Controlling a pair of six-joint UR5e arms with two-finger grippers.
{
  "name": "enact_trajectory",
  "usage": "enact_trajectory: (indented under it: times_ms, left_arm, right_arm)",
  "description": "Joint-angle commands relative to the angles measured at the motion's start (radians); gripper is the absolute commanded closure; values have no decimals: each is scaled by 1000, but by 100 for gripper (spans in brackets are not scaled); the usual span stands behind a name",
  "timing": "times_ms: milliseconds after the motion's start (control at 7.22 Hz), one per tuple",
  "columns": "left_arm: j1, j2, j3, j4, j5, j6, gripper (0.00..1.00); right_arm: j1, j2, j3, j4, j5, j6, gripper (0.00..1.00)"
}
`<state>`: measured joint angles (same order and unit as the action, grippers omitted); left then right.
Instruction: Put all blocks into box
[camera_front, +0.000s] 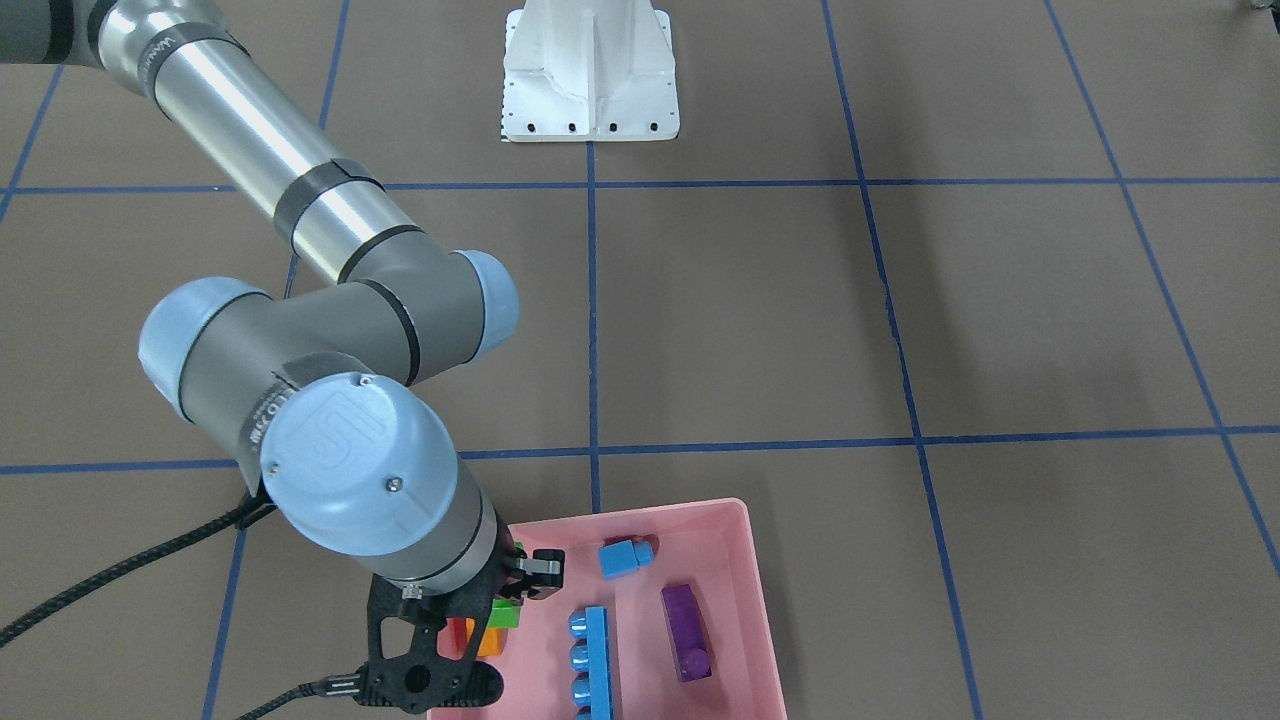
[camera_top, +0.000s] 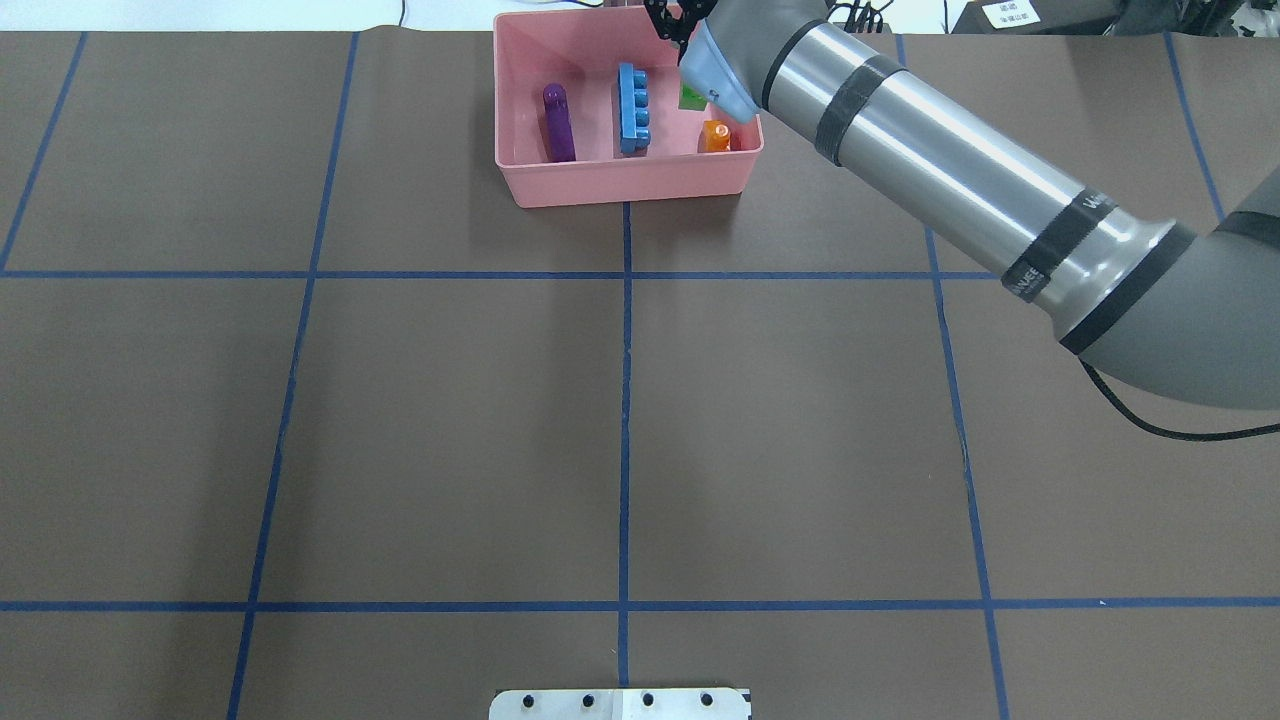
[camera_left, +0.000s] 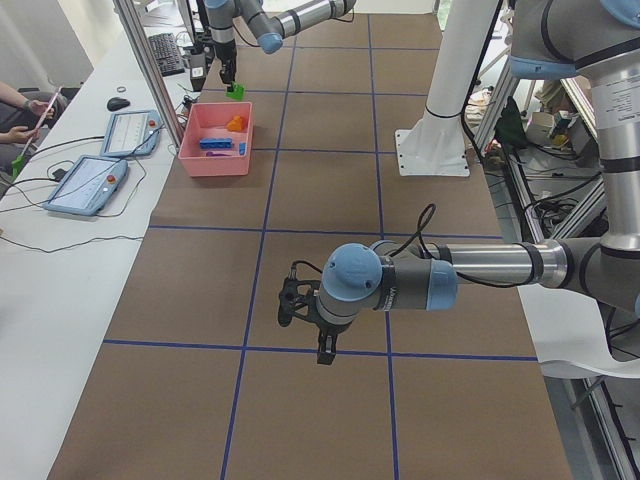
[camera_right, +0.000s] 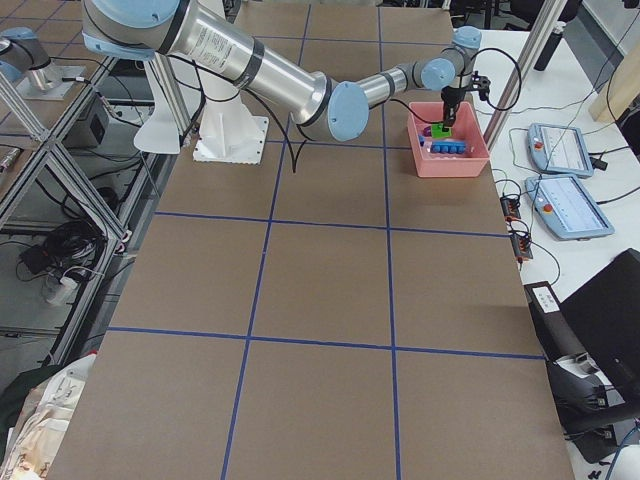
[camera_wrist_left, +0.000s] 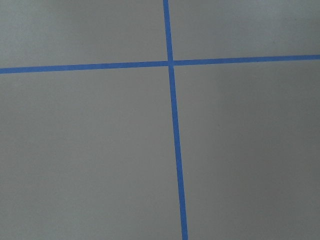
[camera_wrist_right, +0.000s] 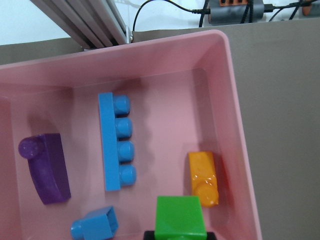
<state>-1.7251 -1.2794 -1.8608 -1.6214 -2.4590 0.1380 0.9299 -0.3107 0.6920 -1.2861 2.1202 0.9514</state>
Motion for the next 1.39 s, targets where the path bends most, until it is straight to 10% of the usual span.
enact_trajectory:
  times_ms: [0,277,693,1247]
  left_arm:
    - [1,0,0,0,0,0,0]
    - [1,0,3,0,0,0,0]
    - [1,0,8,-2,0,8,0]
    - [1,-8,0,1,18,6,0]
  right_arm:
    - [-48,27,-74,73,-55,21,100]
    - [-59,24,-74,71,-57,35,2]
    - [-24,-5,19,3,-1,14,1]
    - [130,-409,577,-271,131,-239,0]
